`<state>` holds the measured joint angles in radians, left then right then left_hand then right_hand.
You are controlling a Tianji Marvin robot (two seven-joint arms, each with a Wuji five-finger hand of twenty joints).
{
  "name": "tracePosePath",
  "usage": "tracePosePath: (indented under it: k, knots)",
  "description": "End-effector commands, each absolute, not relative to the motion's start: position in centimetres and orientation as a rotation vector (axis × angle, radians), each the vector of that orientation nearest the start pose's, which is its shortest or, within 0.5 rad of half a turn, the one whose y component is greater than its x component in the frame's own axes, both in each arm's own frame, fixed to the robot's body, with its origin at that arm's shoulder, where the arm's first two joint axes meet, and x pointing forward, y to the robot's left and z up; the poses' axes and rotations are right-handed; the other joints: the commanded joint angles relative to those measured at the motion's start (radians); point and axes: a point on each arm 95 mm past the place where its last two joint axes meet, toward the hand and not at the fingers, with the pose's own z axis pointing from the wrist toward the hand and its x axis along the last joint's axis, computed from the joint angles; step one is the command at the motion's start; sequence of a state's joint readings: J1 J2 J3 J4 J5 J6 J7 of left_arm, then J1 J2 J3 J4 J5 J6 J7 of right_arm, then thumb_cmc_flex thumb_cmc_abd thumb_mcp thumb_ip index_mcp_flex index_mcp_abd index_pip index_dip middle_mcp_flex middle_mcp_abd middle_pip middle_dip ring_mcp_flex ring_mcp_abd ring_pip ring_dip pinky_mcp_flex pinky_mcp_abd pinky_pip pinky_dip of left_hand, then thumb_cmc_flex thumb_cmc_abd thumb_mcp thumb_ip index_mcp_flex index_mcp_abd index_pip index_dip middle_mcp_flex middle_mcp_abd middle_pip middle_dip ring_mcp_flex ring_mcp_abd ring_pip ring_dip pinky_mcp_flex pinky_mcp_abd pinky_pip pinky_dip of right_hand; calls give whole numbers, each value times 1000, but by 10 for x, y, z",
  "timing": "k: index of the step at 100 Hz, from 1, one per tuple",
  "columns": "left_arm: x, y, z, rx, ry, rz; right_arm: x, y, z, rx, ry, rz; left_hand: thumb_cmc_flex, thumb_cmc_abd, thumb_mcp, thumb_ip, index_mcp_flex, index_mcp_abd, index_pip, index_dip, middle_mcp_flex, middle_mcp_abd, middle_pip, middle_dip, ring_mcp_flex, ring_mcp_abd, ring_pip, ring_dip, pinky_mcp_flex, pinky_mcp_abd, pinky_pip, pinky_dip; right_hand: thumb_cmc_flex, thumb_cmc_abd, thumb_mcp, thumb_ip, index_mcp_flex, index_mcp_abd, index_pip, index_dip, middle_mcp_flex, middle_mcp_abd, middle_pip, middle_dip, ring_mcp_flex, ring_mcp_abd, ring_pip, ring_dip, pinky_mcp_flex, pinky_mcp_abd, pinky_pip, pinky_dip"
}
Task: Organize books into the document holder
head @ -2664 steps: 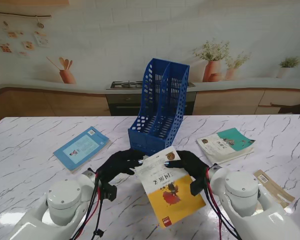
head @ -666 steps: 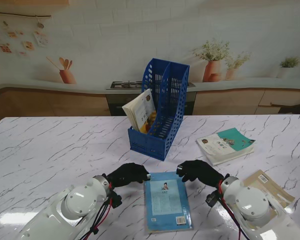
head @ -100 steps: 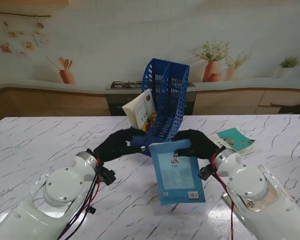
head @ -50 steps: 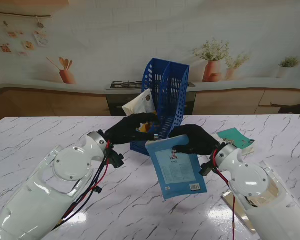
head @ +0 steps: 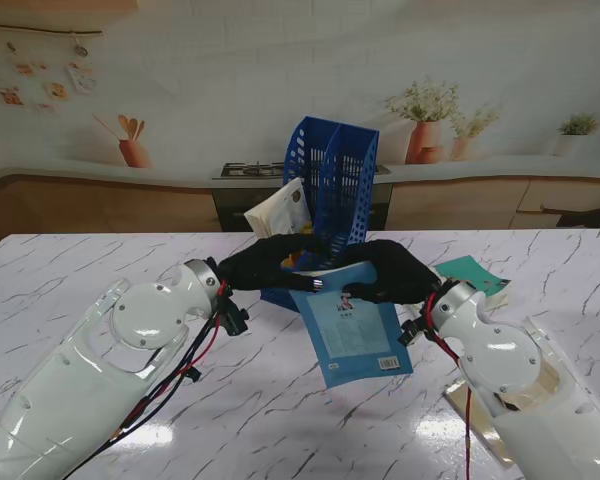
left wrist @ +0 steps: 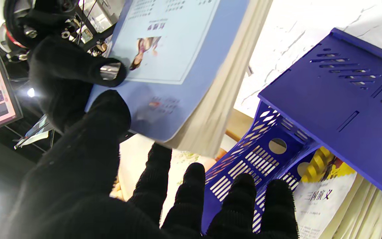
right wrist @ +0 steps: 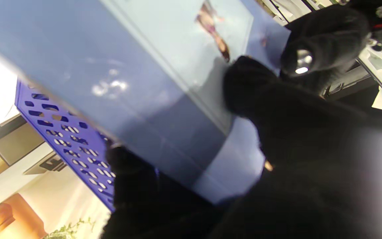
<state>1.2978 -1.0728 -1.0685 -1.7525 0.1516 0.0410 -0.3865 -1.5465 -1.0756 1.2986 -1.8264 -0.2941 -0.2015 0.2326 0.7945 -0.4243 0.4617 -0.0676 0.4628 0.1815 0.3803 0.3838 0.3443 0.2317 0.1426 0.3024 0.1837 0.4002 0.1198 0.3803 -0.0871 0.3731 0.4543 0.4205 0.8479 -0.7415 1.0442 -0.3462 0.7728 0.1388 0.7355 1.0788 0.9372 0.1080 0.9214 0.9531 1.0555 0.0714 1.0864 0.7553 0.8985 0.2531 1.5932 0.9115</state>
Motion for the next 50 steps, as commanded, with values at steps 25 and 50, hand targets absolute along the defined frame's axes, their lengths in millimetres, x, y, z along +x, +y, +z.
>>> tracePosePath:
  k: [25, 50]
  knots:
    - [433, -95, -224, -1677, 1728, -2110, 392, 37, -212, -1543, -1528, -2451, -12, -61, 104, 12, -11, -24, 215, 188, 118, -86, 142, 135, 259, -84, 220, 179, 176, -65, 397, 159, 214, 251, 178, 107, 174, -374, 432, 139, 58, -177, 81, 55, 53, -229, 279, 130, 7, -23, 102, 44]
    - [435, -100, -227, -1689, 1698, -2160, 396, 42, -210, -1533, -1551, -2444, 100, -154, 117, -48, 12, -81, 655, 451, 333, -87, 482, 433, 565, -253, 795, 607, 543, -152, 907, 226, 208, 251, 180, 111, 175, -374, 428, 136, 60, -182, 77, 56, 53, -229, 278, 132, 2, -26, 109, 51]
